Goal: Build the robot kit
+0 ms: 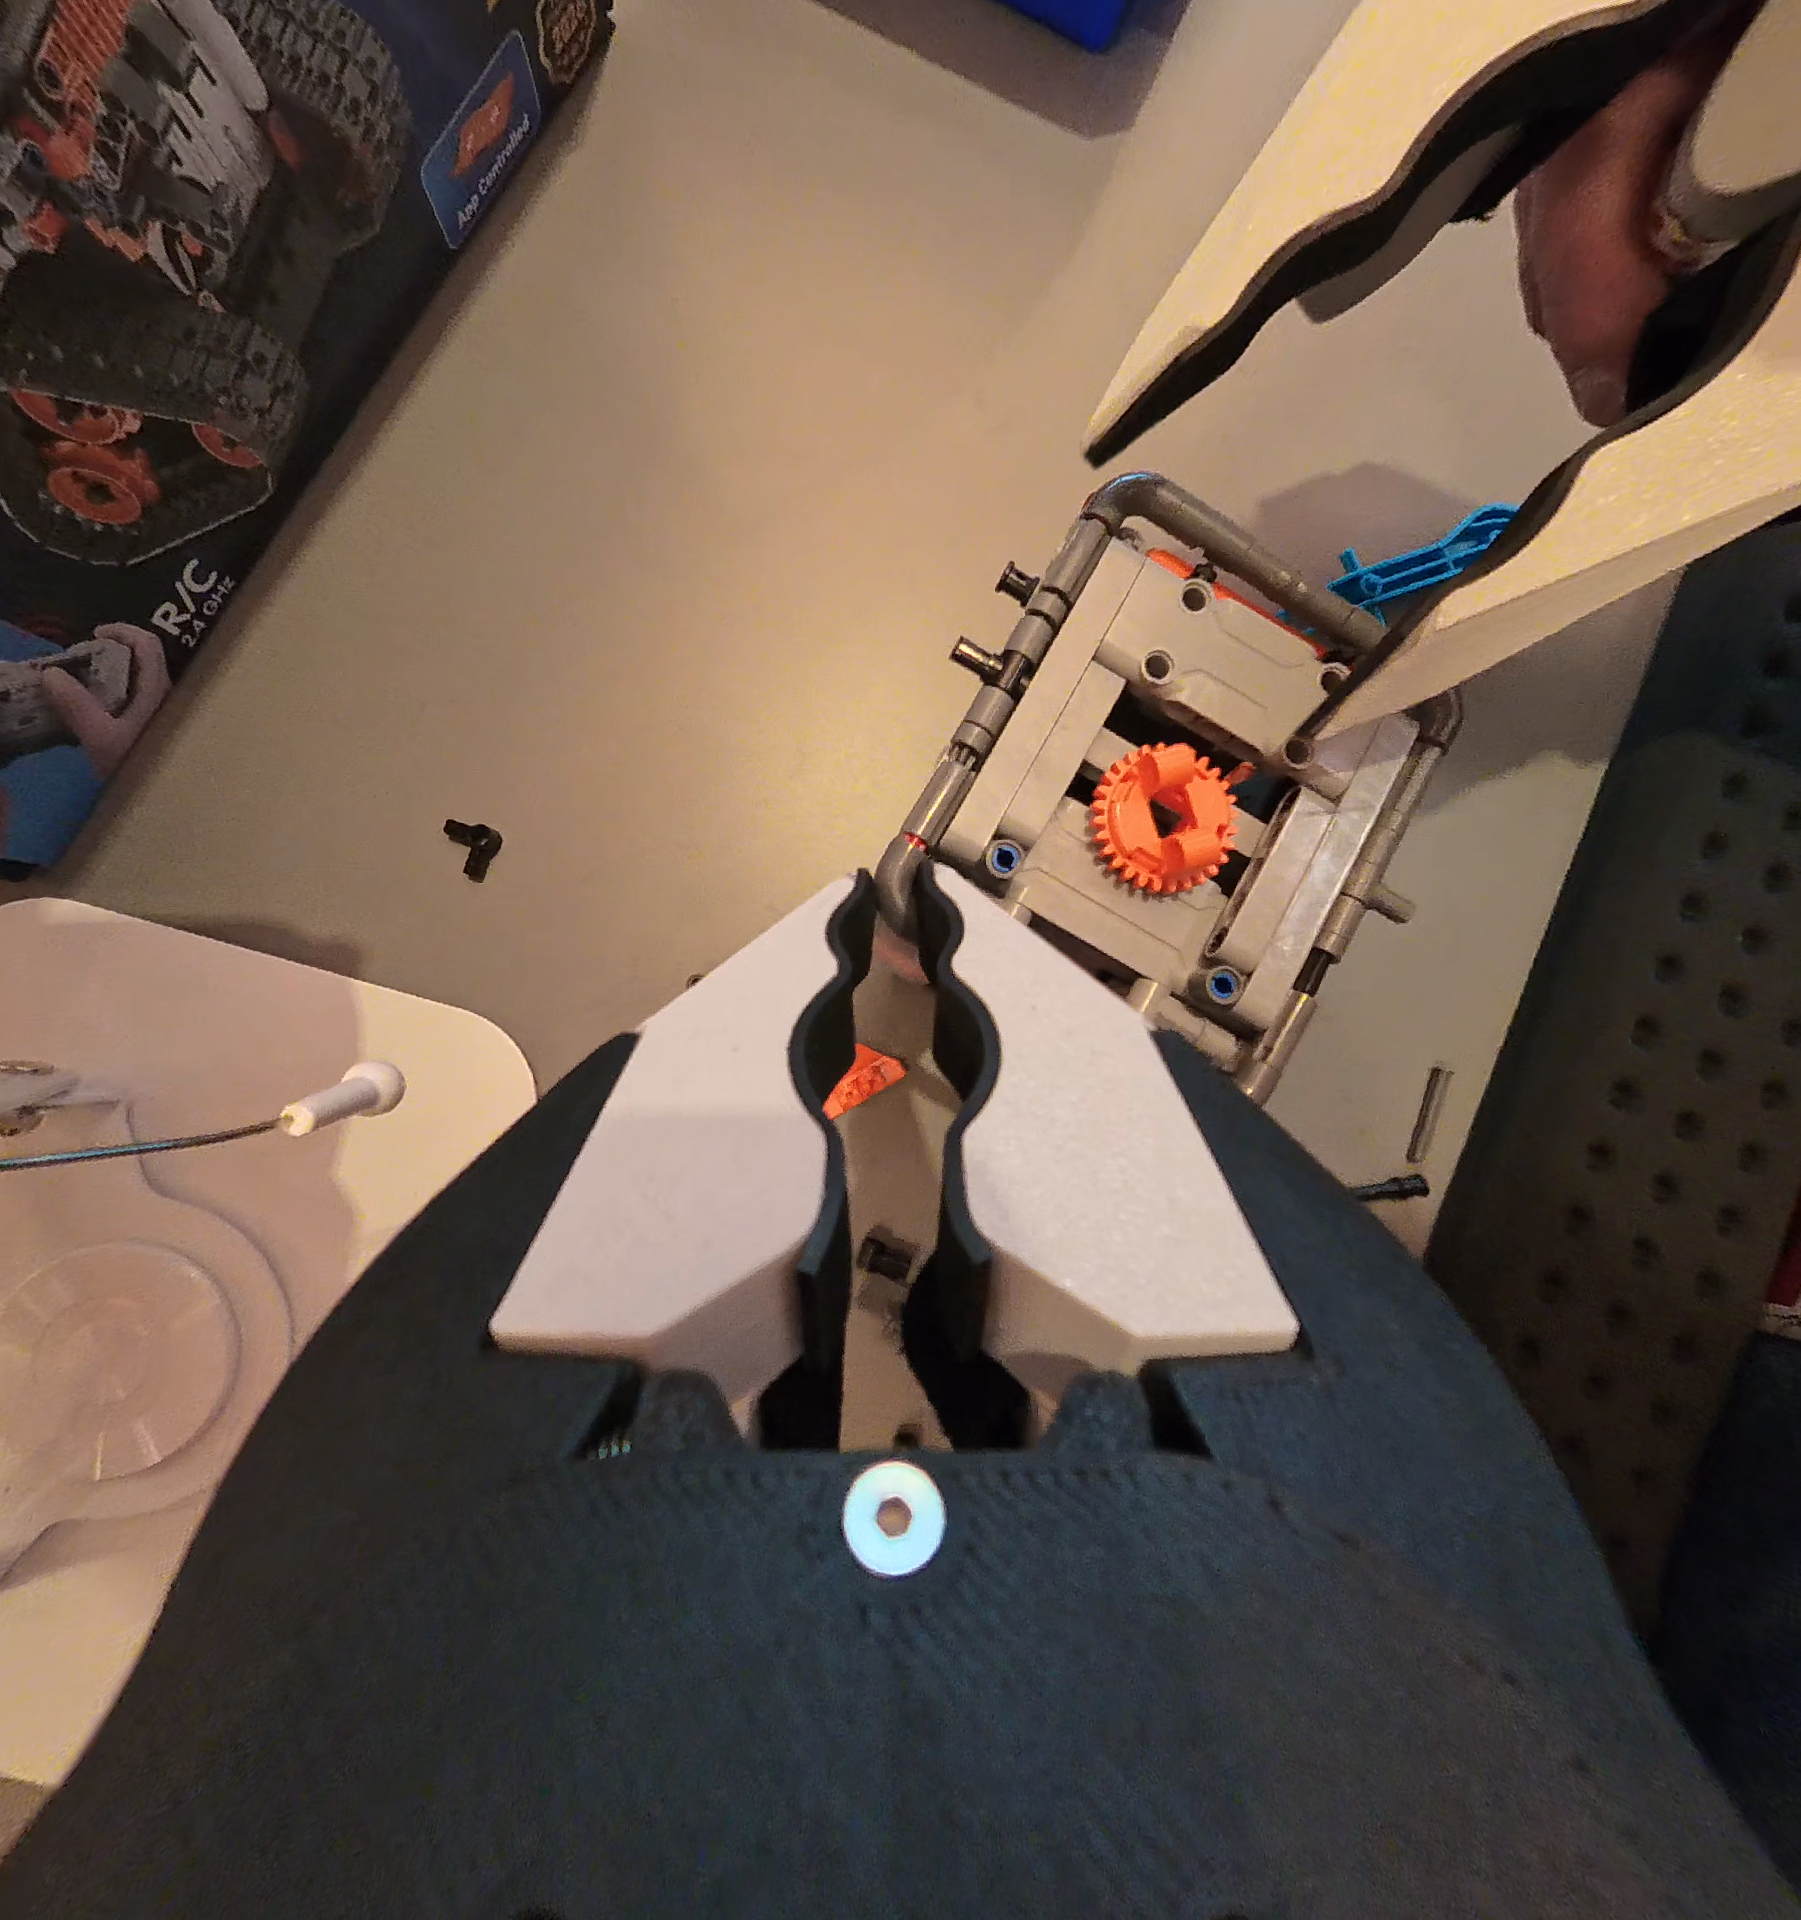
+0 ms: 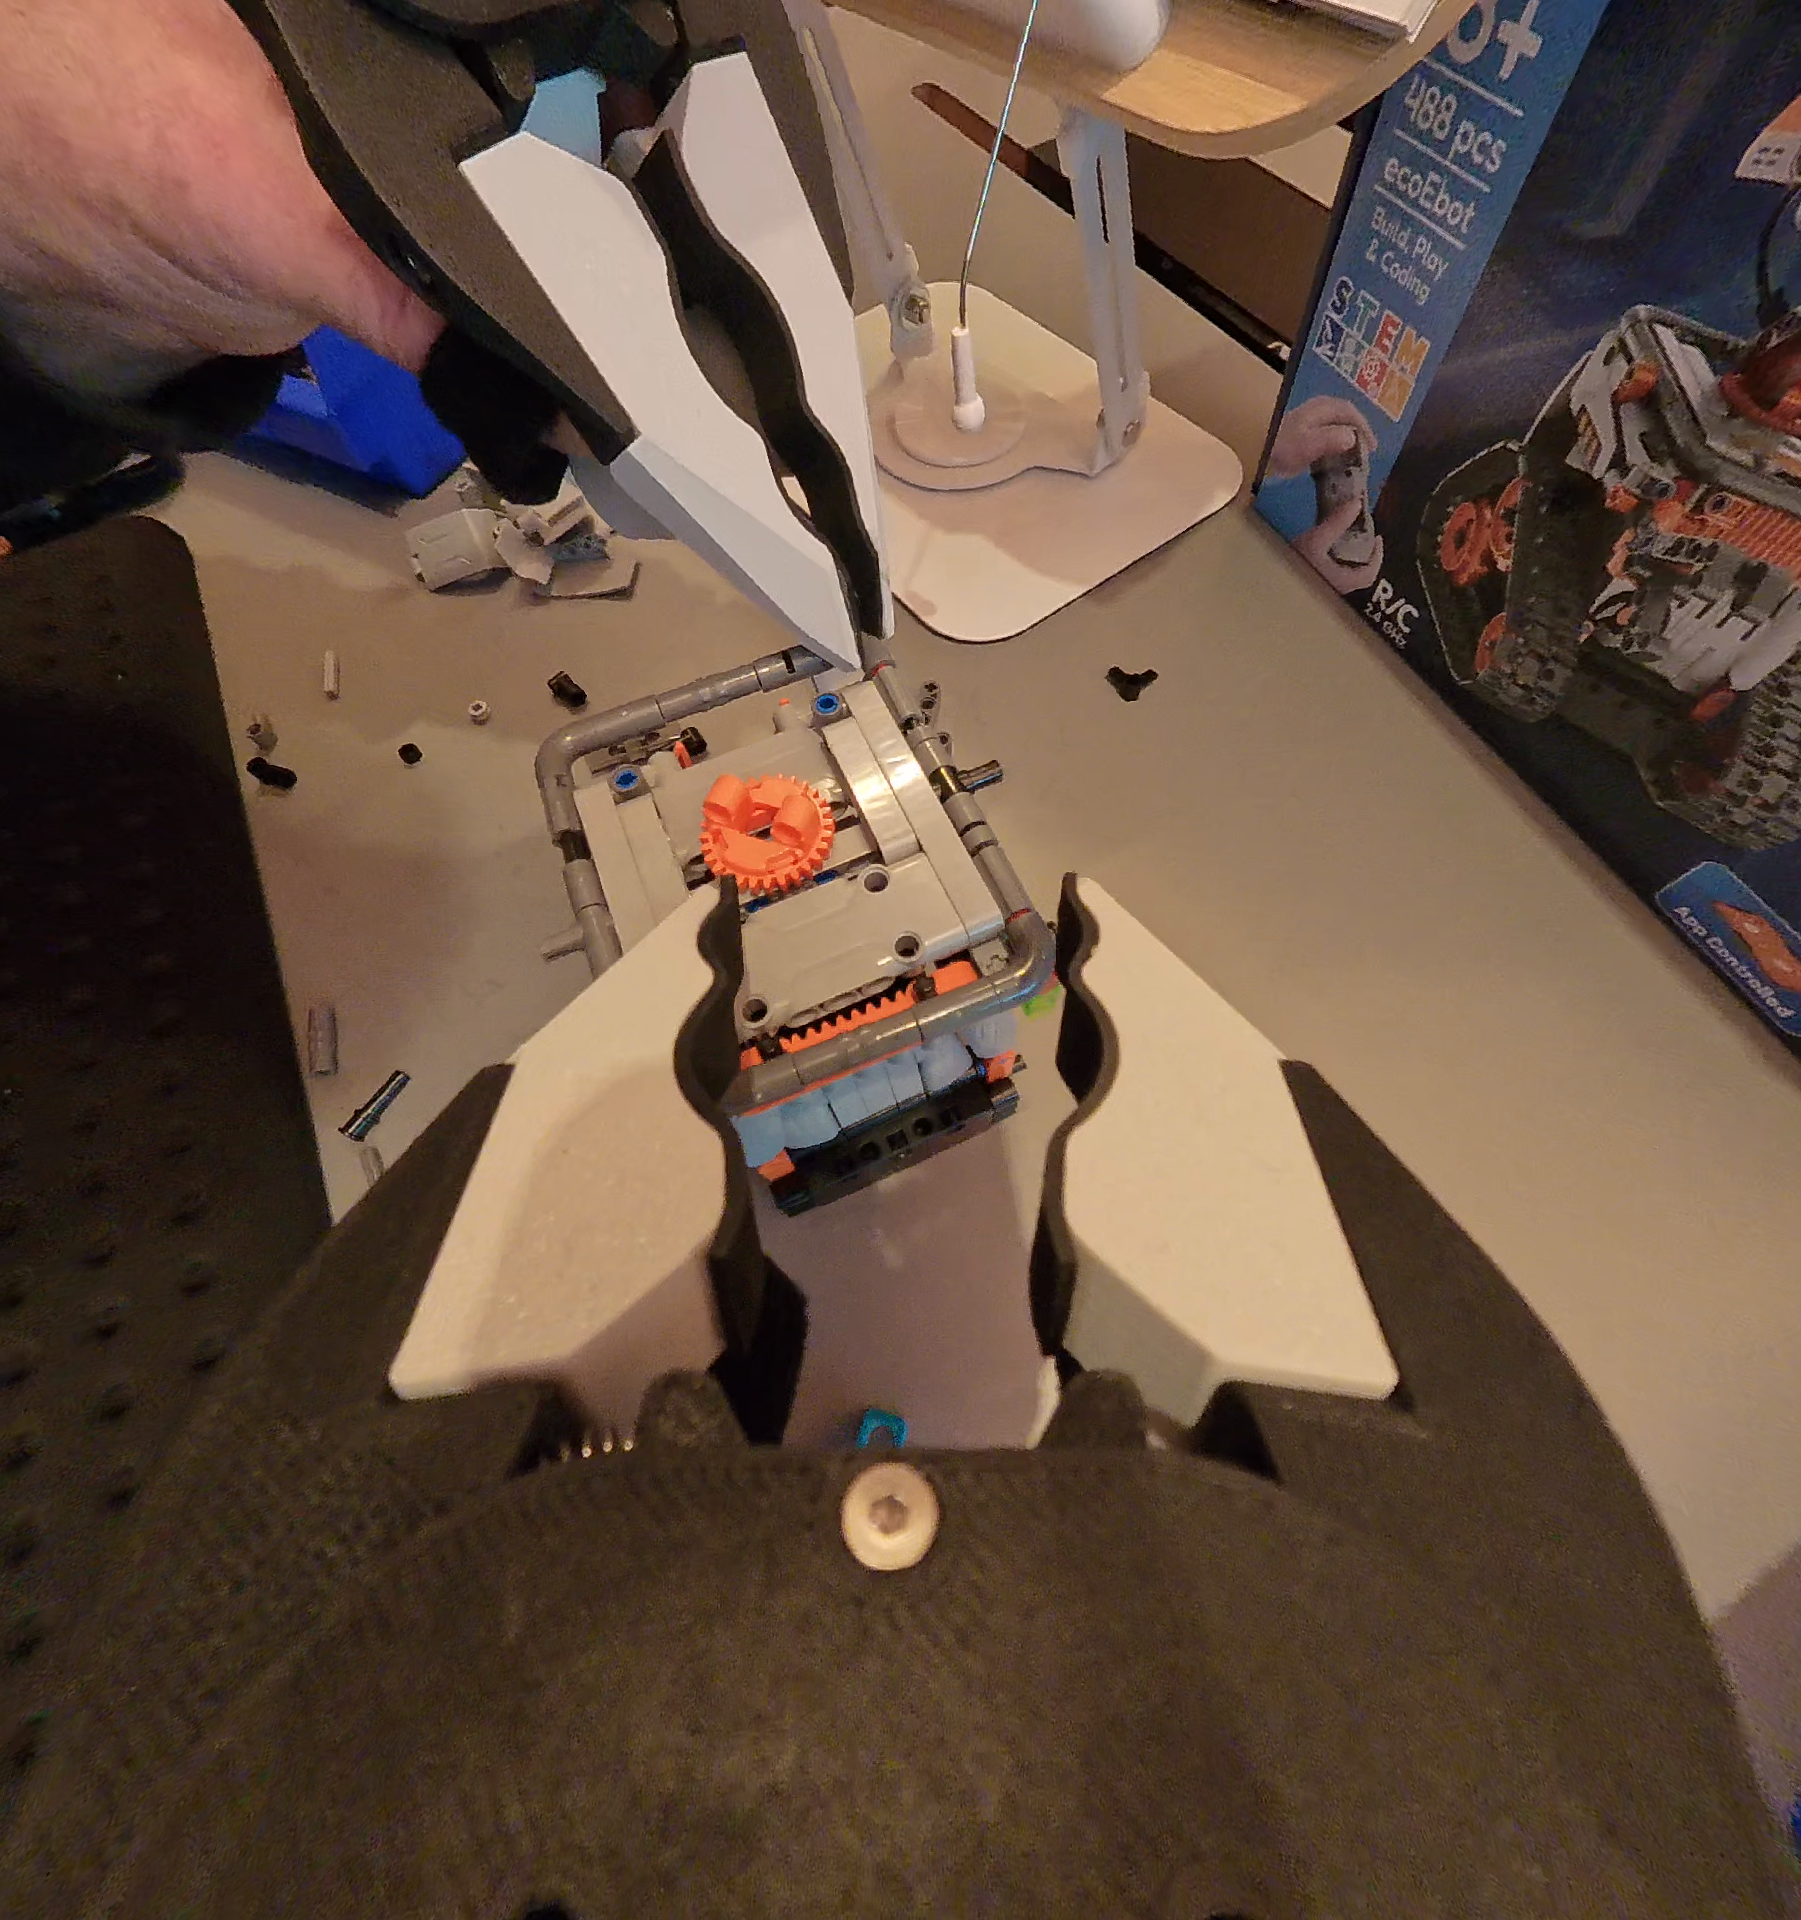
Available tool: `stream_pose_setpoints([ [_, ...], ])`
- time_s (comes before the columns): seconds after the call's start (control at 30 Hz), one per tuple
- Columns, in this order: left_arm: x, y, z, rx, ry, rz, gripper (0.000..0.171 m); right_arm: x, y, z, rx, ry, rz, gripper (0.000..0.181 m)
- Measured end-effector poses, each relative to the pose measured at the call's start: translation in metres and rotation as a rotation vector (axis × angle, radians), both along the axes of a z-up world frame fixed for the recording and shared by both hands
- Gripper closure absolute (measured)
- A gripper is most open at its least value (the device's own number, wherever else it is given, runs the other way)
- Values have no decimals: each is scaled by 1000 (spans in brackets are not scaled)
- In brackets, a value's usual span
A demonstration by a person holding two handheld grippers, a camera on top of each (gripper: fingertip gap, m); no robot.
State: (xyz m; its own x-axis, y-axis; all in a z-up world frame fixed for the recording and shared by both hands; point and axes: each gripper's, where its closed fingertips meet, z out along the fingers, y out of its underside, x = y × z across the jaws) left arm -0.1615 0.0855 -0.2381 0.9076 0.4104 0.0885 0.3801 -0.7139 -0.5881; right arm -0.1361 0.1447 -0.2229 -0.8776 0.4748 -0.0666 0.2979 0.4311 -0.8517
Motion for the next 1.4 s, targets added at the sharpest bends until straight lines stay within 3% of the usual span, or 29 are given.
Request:
stream_pose_setpoints([
  [0.3, 1, 1, 1, 73, -21, 30, 165, -2, 0, -3, -54, -49, 1, 122],
  [0.87, 18, 3, 10, 365, -205, -14, 131, 3, 1, 0, -208, -131, 20, 122],
  [1.4, 30, 7, 14, 432, -247, -92, 110, 8, 5, 5, -227, -106, 44, 117],
])
